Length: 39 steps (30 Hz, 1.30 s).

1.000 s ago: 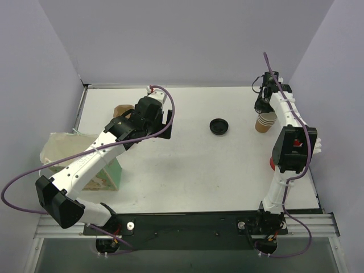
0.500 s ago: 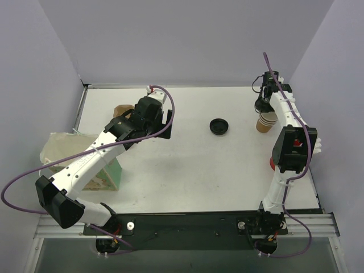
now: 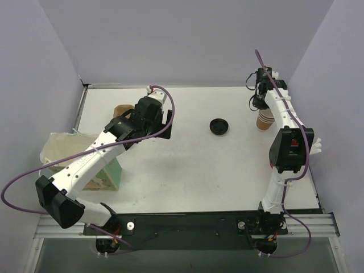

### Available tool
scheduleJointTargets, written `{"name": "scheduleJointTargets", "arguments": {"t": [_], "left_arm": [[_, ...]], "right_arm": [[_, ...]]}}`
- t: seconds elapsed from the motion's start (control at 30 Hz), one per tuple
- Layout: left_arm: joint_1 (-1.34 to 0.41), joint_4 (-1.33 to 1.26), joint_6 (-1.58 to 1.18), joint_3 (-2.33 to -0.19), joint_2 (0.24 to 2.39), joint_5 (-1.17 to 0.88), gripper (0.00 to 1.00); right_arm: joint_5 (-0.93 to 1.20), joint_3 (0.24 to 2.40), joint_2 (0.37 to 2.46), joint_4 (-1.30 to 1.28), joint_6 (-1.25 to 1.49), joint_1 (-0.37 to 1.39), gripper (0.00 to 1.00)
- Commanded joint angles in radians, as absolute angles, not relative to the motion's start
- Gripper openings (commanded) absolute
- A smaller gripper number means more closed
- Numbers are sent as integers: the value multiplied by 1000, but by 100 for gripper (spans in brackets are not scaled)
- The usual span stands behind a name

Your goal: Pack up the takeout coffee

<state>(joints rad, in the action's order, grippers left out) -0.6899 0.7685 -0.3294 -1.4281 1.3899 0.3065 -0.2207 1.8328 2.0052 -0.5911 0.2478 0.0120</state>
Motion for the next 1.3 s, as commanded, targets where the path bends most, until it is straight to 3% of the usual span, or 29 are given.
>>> {"name": "scheduleJointTargets", "arguments": {"t": [0.0, 1.03, 1.27], "left_arm": [[-683, 769, -316, -1451, 1382, 318, 97], [-683, 759, -305, -1431, 1368, 324, 98], [-683, 759, -305, -1428, 1368, 321, 97]], "right_arm": [[-278, 1891, 2006, -635, 213, 43, 4], [-195, 1796, 2028, -606, 261, 66, 8], [-202, 1801, 2011, -604, 262, 67, 15]]}}
